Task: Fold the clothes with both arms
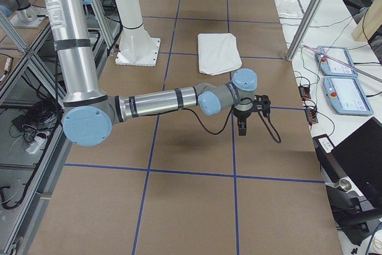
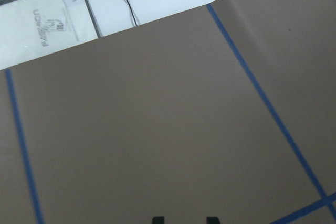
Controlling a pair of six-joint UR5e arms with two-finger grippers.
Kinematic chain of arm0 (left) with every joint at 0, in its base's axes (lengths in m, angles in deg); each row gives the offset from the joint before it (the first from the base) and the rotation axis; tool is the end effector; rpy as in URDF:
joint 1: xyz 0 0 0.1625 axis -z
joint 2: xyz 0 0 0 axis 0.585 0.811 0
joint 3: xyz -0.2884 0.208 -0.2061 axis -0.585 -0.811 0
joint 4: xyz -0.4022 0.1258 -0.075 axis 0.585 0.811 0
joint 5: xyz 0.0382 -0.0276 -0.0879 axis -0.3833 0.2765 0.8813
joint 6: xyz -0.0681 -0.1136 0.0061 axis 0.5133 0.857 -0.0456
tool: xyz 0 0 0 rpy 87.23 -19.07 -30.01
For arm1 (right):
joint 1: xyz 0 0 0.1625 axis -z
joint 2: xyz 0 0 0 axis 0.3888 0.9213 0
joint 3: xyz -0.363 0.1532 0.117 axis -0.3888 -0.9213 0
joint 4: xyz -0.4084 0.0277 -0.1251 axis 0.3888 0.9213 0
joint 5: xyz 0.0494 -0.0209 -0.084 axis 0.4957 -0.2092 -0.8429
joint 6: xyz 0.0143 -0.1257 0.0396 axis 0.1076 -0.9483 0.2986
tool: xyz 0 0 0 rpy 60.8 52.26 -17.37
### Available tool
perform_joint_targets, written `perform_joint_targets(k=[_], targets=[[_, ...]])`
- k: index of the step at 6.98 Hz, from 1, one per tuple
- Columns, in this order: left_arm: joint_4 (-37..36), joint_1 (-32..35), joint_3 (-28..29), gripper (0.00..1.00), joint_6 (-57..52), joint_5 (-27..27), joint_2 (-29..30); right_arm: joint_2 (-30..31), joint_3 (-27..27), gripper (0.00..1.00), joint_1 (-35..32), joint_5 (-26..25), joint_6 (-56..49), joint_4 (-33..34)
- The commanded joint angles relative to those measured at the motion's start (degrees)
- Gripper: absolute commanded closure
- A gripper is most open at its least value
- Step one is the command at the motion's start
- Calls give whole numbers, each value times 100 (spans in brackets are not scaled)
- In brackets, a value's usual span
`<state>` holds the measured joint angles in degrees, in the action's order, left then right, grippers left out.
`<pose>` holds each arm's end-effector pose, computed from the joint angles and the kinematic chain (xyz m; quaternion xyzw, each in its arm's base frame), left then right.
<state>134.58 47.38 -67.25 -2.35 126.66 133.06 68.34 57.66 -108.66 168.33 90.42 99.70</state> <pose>0.0310 -0.6326 0.5138 0.2515 0.3738 0.1146 0.8854 -0.0009 -0.5590 0.5919 0.0624 -0.3850 -0.0219 0.9205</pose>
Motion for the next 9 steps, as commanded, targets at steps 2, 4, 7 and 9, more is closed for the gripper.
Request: perform_joint_targets(k=[2, 4, 7, 9], targets=[[-794, 856, -501, 49, -842, 620, -763, 702, 157, 0, -519, 56, -1379, 547], [-759, 857, -820, 0, -780, 579, -1059, 870, 244, 0, -536, 127, -1396, 530], [-794, 945, -1635, 0, -771, 562, -1724, 828, 272, 0, -536, 257, -1291, 538], [-750, 971, -1665, 0, -771, 386, -2009, 801, 307, 0, -719, 460, -1299, 556]])
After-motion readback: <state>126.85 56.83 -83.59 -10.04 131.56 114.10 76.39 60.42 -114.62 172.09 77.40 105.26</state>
